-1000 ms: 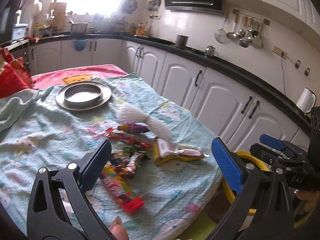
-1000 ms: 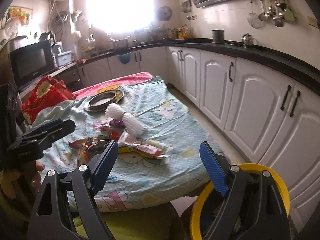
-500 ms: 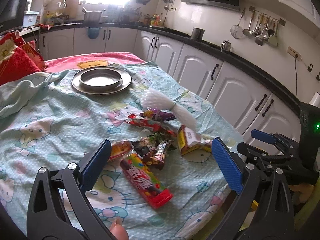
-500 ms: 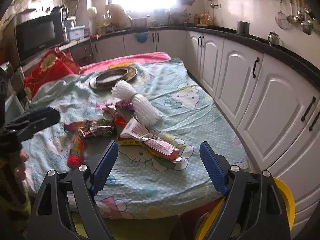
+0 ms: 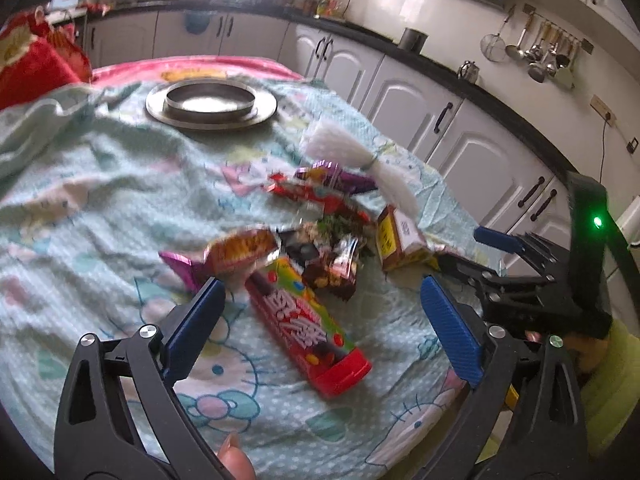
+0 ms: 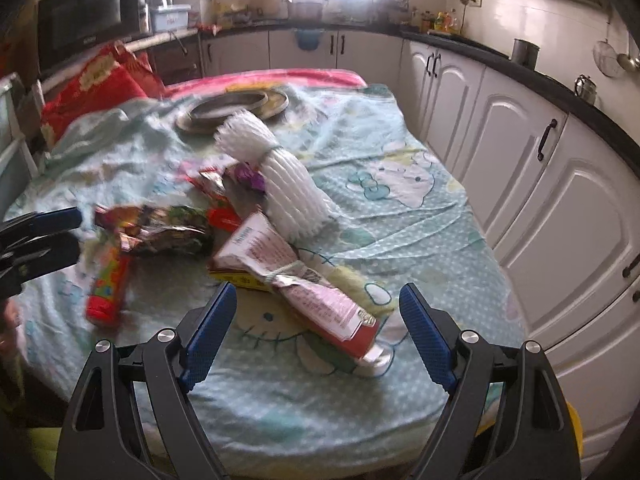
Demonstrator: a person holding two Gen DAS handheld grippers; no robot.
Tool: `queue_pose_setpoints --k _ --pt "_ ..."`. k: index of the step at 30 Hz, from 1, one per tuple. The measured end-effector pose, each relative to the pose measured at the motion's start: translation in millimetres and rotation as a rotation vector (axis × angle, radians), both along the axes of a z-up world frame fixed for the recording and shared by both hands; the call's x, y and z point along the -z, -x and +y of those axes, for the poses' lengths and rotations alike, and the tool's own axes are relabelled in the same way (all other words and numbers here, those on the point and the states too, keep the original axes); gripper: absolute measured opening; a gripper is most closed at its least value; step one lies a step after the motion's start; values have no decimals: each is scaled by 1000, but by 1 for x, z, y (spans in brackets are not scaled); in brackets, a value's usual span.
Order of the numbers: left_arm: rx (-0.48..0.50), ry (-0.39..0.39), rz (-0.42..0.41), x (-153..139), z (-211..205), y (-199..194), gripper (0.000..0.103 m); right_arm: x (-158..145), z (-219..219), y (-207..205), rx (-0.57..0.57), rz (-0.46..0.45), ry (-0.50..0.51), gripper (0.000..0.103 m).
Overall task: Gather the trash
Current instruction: 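Grasp the white-and-red printed snack bag with the right tool while the left tool grasps the red candy tube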
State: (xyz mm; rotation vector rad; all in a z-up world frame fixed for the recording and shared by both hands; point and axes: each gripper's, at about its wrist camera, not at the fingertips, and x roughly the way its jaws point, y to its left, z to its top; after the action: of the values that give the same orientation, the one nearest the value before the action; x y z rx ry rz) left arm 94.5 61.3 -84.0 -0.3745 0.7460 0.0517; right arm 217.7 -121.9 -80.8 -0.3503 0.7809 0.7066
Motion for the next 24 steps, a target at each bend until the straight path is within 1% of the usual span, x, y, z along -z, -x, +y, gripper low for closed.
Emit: queue_pose_setpoints --k 5,8,11,13,14,15,16,17,18,19,22,24 --pt "-7 26 37 12 0 -3 87 14 13 -14 -45 28 45 81" --pt "-14 33 59 17 -1 -7 83 24 22 -18 -78 47 77 81" --pt "-22 27 80 23 -1 -9 80 32 27 -19 -91 73 87 77" --pt "-30 34 99 27 2 -9 75 34 26 -19 -90 90 61 69" --pt "-33 34 105 29 2 -10 74 33 25 -17 -90 90 54 65" --pt "-32 31 105 29 2 -9 74 33 24 -17 -95 94 49 56" --pt "-30 28 106 29 2 -9 73 32 23 -16 -99 98 44 50" --pt "-29 27 107 29 2 -9 73 31 22 -15 -101 103 40 47" --pt "-28 29 108 29 2 -8 71 30 22 -14 -101 104 41 41" --pt "-31 29 111 30 3 -8 67 29 21 -13 -102 105 40 38" --pt "-34 24 118 30 6 -6 59 27 17 -6 -101 116 27 35" --pt "-25 30 119 30 7 -3 57 26 17 -1 -106 117 20 34"
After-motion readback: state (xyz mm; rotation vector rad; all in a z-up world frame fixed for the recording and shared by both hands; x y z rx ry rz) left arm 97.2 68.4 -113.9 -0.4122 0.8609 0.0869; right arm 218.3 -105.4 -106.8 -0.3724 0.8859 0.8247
